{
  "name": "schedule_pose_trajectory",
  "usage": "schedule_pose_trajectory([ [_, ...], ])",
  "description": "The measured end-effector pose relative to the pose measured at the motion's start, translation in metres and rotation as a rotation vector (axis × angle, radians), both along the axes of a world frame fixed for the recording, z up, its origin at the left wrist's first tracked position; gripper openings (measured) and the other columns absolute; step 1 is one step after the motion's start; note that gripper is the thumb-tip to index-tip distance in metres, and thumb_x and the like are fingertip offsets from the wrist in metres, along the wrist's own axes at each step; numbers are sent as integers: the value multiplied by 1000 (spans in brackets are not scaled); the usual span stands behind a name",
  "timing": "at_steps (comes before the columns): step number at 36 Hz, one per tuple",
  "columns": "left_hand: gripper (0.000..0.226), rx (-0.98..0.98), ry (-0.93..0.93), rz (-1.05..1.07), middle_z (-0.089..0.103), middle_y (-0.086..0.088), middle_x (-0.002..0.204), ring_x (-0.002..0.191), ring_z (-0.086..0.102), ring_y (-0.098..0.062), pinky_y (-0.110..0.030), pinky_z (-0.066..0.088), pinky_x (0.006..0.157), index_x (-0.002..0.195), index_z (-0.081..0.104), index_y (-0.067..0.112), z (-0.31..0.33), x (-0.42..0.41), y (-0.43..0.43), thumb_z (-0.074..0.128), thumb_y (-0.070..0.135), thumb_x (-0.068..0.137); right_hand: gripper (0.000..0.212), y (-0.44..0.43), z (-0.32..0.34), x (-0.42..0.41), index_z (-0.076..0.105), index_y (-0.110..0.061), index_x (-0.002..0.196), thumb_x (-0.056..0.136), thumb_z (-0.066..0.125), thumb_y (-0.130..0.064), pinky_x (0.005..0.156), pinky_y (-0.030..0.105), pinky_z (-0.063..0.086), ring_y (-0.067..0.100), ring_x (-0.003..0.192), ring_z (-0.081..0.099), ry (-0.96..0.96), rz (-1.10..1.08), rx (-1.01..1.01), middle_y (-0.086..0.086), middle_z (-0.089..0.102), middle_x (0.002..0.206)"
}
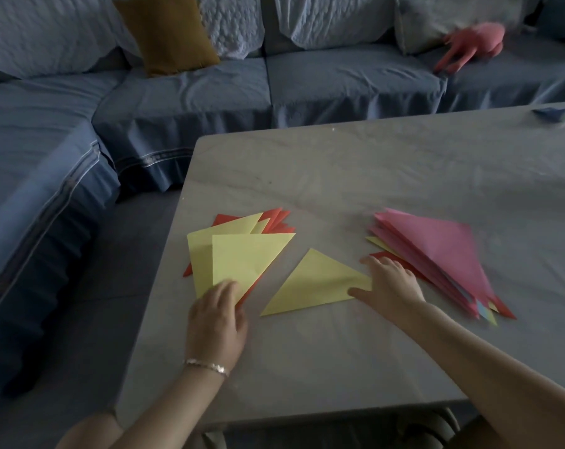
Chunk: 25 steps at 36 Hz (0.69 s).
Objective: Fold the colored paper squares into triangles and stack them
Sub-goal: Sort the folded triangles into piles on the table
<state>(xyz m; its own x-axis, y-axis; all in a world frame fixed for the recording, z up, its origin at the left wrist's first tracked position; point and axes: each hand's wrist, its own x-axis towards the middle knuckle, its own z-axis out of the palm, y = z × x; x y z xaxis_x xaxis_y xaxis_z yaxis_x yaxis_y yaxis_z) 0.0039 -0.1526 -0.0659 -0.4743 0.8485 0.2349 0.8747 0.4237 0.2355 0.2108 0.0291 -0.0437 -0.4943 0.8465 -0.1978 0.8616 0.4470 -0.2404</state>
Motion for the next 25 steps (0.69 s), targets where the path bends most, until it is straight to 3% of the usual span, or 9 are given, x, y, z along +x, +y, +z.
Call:
schedule_pose_trajectory([
  [3, 61, -72, -144, 189, 55, -23, 122, 110, 53, -43, -49, 46, 86, 121, 53, 0, 0, -14, 9, 77, 9, 65, 71, 2, -3, -16, 37, -22, 135, 77, 68, -47, 99, 35, 33, 27, 126, 36, 3, -112, -123, 6, 42, 136],
  [6, 66, -150, -242, 309, 42, -16, 135, 123, 39, -36, -42, 36, 96, 134, 37, 9, 5, -19, 19, 68, 21, 77, 62, 2, -7, -24, 46, -22, 126, 74, 72, -43, 95, 34, 37, 27, 123, 42, 5, -193, -193, 5, 49, 130],
  [9, 69, -196, -292, 352, 42, -14, 131, 121, 39, -34, -39, 37, 92, 138, 27, 15, 8, -18, 26, 63, 23, 80, 60, 4, -9, -24, 52, -18, 118, 68, 78, -39, 84, 31, 43, 27, 112, 52, 58, -273, -282, 6, 58, 118],
  [12, 67, -209, -322, 346, 45, -14, 125, 117, 43, -33, -39, 39, 89, 139, 24, 17, 9, -16, 30, 59, 19, 82, 45, 1, -13, -21, 58, -14, 107, 71, 76, -35, 69, 26, 37, 26, 100, 56, 86, -247, -299, 8, 58, 110],
  [14, 63, -169, -340, 320, 47, -14, 123, 115, 46, -33, -39, 41, 88, 139, 27, 18, 8, -15, 30, 57, 13, 83, 21, -4, -18, -15, 56, -17, 84, 77, 71, -30, 61, 25, 34, 22, 84, 52, 195, -212, -274, 7, 52, 104],
  [18, 50, 16, -395, 236, 49, -10, 126, 114, 49, -30, -36, 41, 87, 134, 39, 17, 8, -11, 28, 46, -1, 88, 20, -11, -21, 9, 49, -18, 72, 84, 66, -14, 51, 20, 33, 12, 62, 43, 663, -222, -143, -1, 50, 74],
  [20, 47, 98, -436, 158, 49, -8, 126, 117, 48, -25, -29, 38, 89, 132, 43, 16, 9, -4, 28, 43, -4, 90, 21, -5, -16, 25, 50, -16, 74, 83, 65, -5, 56, 27, 38, 11, 59, 46, 841, -335, -8, 2, 55, 68],
  [22, 45, 148, -458, 75, 51, -7, 124, 118, 48, -22, -25, 36, 92, 131, 45, 15, 10, 4, 30, 42, -4, 91, 10, 7, -6, 42, 55, -7, 86, 83, 65, -6, 57, 28, 39, 9, 62, 52, 917, -508, 27, 13, 61, 80],
  [25, 45, 176, -459, -70, 52, -1, 119, 114, 48, -15, -17, 33, 92, 129, 47, 15, 9, 14, 35, 46, -5, 89, 39, 30, 4, 67, 49, -6, 119, 84, 64, -15, 71, 28, 36, 27, 91, 57, 883, -720, 53, 19, 62, 106],
])
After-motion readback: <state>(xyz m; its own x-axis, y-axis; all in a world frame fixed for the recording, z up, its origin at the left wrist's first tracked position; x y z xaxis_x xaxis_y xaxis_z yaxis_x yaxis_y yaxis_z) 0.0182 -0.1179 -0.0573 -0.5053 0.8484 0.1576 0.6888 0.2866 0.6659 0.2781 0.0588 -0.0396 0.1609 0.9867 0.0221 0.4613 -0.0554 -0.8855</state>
